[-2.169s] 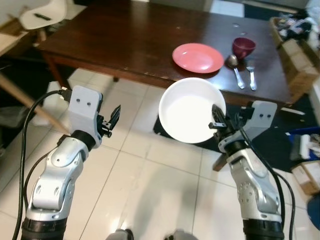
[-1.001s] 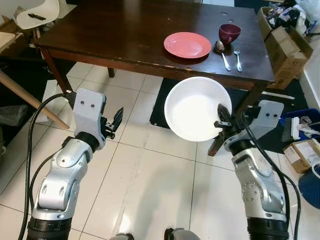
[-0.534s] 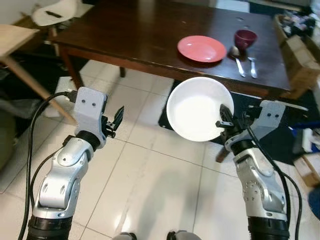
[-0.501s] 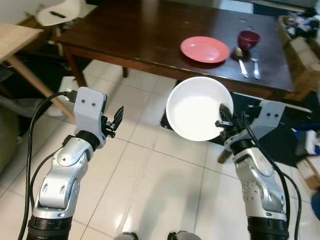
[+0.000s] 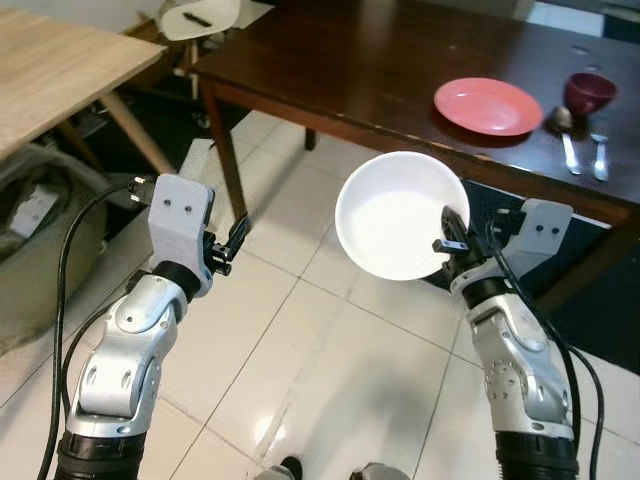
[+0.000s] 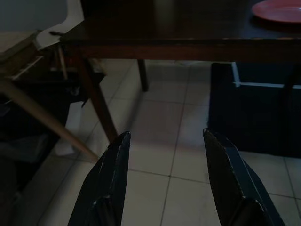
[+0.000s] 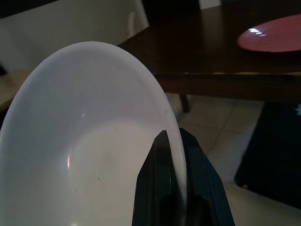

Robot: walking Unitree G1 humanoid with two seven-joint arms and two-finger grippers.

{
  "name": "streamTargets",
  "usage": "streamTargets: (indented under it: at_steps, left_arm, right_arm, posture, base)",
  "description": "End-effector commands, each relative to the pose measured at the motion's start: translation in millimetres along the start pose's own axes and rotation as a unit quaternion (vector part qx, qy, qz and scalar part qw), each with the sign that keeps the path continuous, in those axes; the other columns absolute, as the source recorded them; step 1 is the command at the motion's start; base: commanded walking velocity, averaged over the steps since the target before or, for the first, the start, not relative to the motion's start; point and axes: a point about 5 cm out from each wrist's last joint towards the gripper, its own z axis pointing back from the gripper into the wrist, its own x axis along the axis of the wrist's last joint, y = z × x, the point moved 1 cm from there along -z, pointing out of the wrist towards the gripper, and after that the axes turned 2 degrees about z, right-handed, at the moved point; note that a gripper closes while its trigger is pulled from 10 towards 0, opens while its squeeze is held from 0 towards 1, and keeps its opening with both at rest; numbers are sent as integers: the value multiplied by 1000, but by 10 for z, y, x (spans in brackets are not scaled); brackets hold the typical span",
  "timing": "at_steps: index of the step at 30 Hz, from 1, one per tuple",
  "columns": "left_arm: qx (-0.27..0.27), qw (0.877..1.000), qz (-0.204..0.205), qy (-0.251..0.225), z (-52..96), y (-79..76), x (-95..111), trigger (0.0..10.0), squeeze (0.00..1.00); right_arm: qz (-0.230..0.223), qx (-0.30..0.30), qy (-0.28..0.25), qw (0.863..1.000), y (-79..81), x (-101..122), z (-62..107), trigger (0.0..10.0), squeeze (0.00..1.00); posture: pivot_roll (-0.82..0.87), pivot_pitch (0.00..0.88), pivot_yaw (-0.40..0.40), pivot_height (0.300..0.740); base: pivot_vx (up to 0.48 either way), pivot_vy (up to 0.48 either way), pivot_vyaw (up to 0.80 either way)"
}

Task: Setting the table

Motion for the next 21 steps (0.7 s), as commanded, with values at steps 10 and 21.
streamTargets:
  at_steps: [10,21]
  left_arm:
    - [7,1000,-7,14,-10,35,-52,10000,0]
    - [15,1000,-14,13,-48,33,-48,10000,0]
  right_arm:
    - [0,-8,-3,1000,-24,-6,5,10000,0]
    - [0,-18,-5,1000,-55,1,1,10000,0]
  posture:
    - [-61,42,43,740]
    - [-62,42,44,740]
  base:
    - [0,0,773]
    - [0,0,769]
